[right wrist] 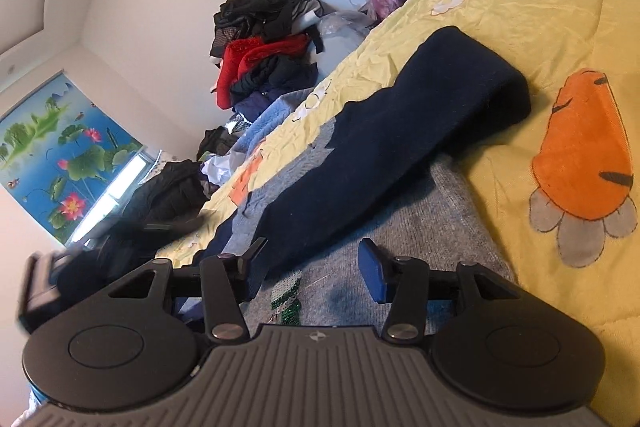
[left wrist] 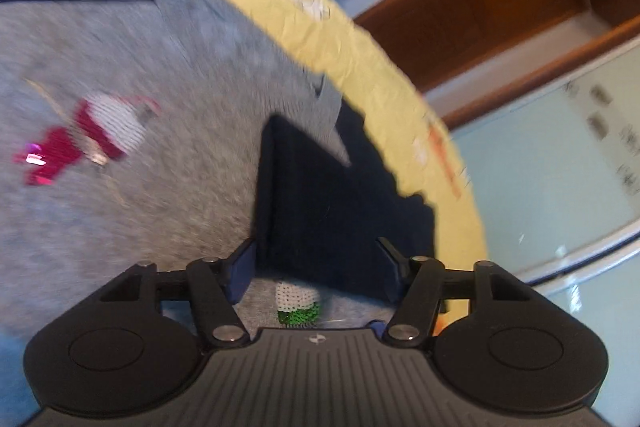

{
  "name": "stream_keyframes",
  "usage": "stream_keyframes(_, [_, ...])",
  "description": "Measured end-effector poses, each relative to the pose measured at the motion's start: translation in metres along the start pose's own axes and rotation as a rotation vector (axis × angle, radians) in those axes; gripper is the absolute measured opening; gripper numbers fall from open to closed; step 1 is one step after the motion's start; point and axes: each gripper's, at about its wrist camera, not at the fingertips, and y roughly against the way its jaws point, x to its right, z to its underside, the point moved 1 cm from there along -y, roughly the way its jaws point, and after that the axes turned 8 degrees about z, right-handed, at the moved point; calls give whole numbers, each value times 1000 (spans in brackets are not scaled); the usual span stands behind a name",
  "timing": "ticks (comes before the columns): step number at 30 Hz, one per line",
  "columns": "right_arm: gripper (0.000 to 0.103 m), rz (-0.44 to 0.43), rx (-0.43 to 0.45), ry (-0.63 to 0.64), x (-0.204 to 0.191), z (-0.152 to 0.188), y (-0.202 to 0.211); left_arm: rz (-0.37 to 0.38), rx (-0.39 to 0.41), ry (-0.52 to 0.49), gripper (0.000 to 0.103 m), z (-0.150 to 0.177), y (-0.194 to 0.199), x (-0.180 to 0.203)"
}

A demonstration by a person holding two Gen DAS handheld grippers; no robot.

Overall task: Fold small clothes
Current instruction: 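Fold the navy sleeve across the sweater body with the right tool while the left tool grasps the other sleeve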

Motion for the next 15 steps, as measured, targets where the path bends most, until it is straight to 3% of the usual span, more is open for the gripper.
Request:
stream_keyframes(2, [56,-8,0,-3,-1,0,0,-30,17,-50,60,1,-6,8])
stream_keyframes(3, [56,-11,-1,-4,0,-1,0,-39,24,-54,53,0,-8,8])
stream_keyframes(4, [56,-14,-1,-4,-1,-1,0,-51,30,-58,42,-1,-10,9])
stream_keyframes(5, [57,-15,-2,-2,-1,-1,0,-75,27,-63,13,-3,-12,8])
stream_keyframes(6, [57,-16,-2,-1,-1,0,0,-108,18,-71,7,-6,-17,7])
stream_keyframes(9, [57,-19,-2,-3,-2,-1,-1,-154,32,-150,6,-5,-16,14])
stream_keyframes(15, [57,-15,-1,2,-2,-1,-1,-254,148,-363,6,-9,16,35])
